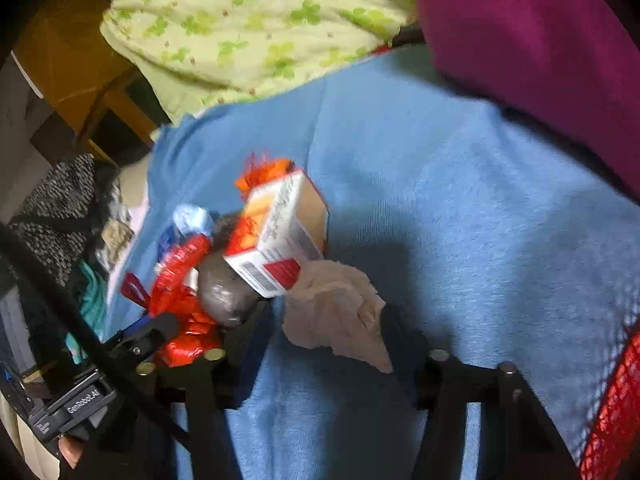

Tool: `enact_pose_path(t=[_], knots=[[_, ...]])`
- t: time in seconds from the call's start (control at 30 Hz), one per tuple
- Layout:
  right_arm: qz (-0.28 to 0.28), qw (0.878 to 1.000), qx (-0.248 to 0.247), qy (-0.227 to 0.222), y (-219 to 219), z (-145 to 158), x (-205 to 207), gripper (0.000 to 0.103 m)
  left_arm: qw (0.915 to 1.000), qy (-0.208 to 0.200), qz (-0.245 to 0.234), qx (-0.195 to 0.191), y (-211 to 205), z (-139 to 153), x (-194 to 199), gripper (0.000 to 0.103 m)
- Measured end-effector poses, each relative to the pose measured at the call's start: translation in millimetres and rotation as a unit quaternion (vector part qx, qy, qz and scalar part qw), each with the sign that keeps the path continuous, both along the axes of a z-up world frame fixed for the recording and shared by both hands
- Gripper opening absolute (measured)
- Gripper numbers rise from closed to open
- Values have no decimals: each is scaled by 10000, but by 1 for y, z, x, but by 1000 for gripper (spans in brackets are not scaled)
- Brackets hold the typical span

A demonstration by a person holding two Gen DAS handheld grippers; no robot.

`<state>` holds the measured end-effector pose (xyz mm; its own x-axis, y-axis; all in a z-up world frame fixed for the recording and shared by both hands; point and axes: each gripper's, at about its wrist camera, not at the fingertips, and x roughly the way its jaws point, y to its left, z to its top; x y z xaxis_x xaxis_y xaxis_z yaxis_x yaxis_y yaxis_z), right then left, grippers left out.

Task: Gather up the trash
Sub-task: 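Grasp the red plastic bag with the left gripper while the right gripper grasps the white tissue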

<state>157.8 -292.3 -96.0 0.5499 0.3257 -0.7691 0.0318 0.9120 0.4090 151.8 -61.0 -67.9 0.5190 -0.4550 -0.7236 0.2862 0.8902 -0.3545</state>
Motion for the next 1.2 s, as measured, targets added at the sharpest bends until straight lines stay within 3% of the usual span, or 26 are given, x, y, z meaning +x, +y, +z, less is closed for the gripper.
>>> enact_pose_path(t=[0.07, 0.2, 0.37, 0.67, 0.77, 0.8, 0.87, 0.9, 0.93, 1.0, 1.1, 1.2], knots=[[56, 9998, -75, 181, 2, -8, 3, 41, 9999, 31, -108, 120, -4, -5, -2, 50], [87, 9999, -134, 12, 2, 0, -7, 22, 9998, 123, -158, 61, 1, -5, -9, 46], [81, 9996, -171, -197, 0, 13, -26, 17, 9994, 14, -310, 122, 10, 6, -35, 43], [178, 9984, 15, -527, -3, 34, -61, 18, 9993, -160, -314, -156, 41, 31, -88, 42], [114, 9986, 211, -478, -12, 33, -61, 22, 9994, -141, -254, -180, 42, 30, -98, 43], [99, 9986, 277, -446, -14, 32, -59, 29, 9995, -150, -230, -146, 42, 29, -102, 43], [-52, 9986, 289, -435, -17, 29, -56, 55, 9997, -98, -160, -146, 42, 24, -104, 43], [-122, 9986, 283, -440, -18, 27, -53, 78, 9997, -58, -133, -192, 43, 22, -105, 43], [-171, 9983, 271, -489, -17, 26, -50, 80, 9997, -23, -97, -229, 43, 19, -107, 43], [-143, 9980, 140, -605, -12, 26, -45, 76, 9998, 25, -29, -170, 44, 15, -108, 43], [97, 9993, -64, -346, 4, 15, -30, 52, 9999, 25, -15, -145, 45, 14, -110, 43], [114, 9992, -372, -126, 14, 1, -16, 47, 9999, -16, 5, -110, 45, 13, -110, 43]])
